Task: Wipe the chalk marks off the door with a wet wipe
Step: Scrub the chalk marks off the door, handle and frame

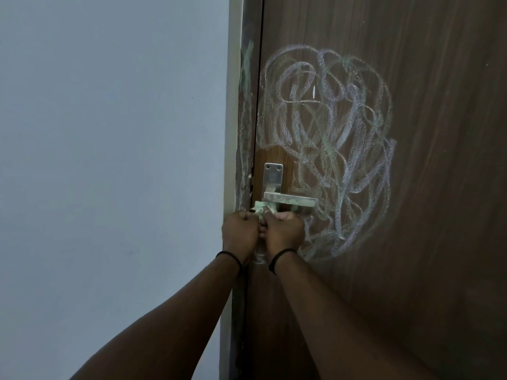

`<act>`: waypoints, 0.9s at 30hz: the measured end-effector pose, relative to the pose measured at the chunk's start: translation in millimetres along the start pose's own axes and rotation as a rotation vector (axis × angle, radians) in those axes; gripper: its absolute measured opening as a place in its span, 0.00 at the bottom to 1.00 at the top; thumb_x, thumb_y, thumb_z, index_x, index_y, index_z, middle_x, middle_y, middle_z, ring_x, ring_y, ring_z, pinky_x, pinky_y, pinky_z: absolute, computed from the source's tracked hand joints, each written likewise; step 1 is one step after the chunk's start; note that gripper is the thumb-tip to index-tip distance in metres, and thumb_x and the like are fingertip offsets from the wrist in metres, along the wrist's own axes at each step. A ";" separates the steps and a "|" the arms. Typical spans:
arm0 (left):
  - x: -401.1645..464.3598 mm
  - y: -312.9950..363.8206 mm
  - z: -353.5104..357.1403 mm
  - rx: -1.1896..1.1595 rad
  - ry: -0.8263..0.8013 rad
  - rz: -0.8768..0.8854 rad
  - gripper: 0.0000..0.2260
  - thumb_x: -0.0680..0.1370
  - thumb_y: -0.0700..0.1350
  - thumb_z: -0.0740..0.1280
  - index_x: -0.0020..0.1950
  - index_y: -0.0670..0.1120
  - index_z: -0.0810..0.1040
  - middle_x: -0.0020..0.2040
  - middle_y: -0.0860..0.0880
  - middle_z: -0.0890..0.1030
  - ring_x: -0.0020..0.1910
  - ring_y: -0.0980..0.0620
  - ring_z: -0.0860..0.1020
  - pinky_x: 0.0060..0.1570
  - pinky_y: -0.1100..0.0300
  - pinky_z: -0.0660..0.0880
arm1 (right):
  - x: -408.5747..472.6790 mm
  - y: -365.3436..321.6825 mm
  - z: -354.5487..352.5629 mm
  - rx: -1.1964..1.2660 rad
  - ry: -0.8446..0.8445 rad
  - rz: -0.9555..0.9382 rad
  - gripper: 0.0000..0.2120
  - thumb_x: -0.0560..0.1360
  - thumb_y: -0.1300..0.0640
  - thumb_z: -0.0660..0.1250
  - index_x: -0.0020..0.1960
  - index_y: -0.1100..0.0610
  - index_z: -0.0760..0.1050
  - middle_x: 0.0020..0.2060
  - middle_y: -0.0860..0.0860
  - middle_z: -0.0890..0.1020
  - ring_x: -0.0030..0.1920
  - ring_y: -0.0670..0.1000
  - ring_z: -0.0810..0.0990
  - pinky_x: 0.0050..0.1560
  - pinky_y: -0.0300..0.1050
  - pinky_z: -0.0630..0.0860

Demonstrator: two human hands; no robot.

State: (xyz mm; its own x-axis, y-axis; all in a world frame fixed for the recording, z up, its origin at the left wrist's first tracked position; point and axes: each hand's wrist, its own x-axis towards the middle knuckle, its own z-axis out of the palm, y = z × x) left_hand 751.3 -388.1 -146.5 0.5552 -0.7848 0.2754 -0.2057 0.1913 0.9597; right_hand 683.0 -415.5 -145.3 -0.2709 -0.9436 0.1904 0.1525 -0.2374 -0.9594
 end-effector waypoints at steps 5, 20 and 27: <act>-4.6 14.8 -4.0 0.101 0.108 0.163 0.12 0.75 0.45 0.69 0.32 0.50 0.82 0.27 0.54 0.80 0.28 0.61 0.76 0.29 0.67 0.69 | -2.5 -9.4 1.8 0.008 -0.084 -0.028 0.08 0.75 0.55 0.72 0.39 0.58 0.81 0.33 0.54 0.84 0.36 0.55 0.83 0.40 0.54 0.83; -14.3 16.8 39.3 0.206 0.343 0.443 0.05 0.73 0.33 0.67 0.38 0.39 0.78 0.44 0.41 0.78 0.41 0.44 0.75 0.38 0.56 0.71 | 20.2 4.2 -66.3 -0.112 -0.092 -0.057 0.13 0.77 0.59 0.66 0.34 0.53 0.80 0.30 0.49 0.80 0.30 0.50 0.76 0.32 0.45 0.73; -18.4 16.2 42.0 0.041 0.182 0.283 0.09 0.73 0.39 0.72 0.33 0.45 0.82 0.28 0.54 0.79 0.28 0.62 0.76 0.27 0.72 0.67 | 11.4 -9.5 -53.0 -0.102 -0.197 -0.255 0.06 0.77 0.64 0.68 0.50 0.55 0.82 0.34 0.50 0.83 0.30 0.38 0.80 0.32 0.30 0.76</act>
State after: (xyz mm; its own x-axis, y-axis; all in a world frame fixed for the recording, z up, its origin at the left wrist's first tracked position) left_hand 703.9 -395.3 -138.4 0.6056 -0.5847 0.5399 -0.4030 0.3597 0.8416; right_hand 628.1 -411.8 -145.1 -0.0976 -0.8855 0.4544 0.0051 -0.4570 -0.8895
